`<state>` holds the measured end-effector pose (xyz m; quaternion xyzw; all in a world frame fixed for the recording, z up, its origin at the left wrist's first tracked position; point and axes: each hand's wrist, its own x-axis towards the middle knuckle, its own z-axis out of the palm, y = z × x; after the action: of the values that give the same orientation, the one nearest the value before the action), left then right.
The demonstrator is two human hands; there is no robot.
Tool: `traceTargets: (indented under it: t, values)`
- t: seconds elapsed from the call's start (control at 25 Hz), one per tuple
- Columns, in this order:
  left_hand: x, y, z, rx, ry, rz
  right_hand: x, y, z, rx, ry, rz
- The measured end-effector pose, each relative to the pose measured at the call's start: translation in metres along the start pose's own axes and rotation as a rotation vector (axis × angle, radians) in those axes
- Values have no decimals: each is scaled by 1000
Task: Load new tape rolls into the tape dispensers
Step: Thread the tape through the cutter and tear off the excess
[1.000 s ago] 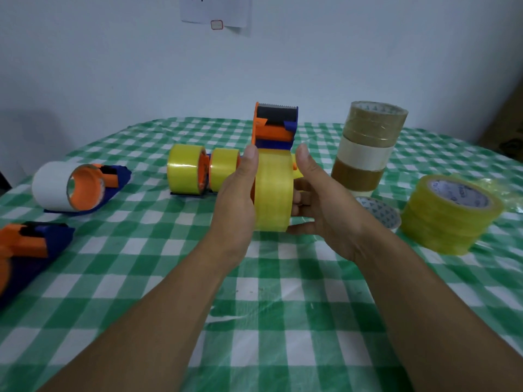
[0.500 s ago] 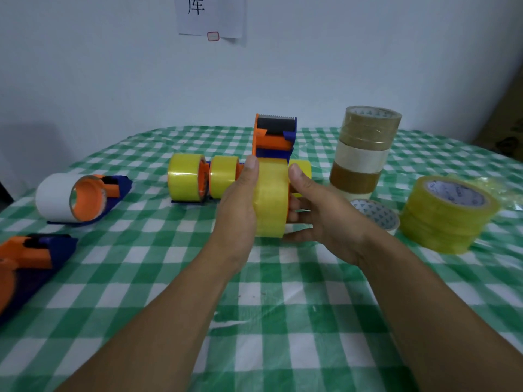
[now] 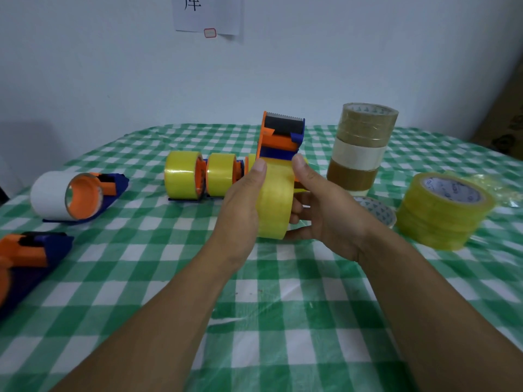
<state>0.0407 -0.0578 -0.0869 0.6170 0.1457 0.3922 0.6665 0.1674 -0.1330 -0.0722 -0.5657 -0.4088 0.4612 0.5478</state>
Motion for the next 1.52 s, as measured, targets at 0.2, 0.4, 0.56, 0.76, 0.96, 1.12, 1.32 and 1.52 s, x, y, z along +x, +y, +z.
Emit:
traceTargets:
  t: [0.2, 0.4, 0.56, 0.76, 0.96, 1.12, 1.32, 1.52]
  values:
    - [2, -3, -1, -83, -9, -4, 2, 4, -5, -5, -3, -193]
    - [2, -3, -2, -34, -16, -7, 3, 4, -4, 68, 25, -173]
    - [1, -4, -1, -36, -29, -18, 1, 2, -3, 69, 38, -117]
    - [2, -6, -2, -97, -39, -14, 1, 3, -2, 118, 79, -232]
    - [5, -13, -4, -98, -1, -14, 1, 1, -4, 43, 103, -309]
    - [6, -14, -6, -62, 24, -30, 1, 1, -1, -25, 141, -338]
    - [6, -15, -5, -51, -3, -54, 1, 0, 6, 28, 236, -333]
    - [5, -15, -7, 66, 19, -59, -1, 0, 0, -305, 381, -529]
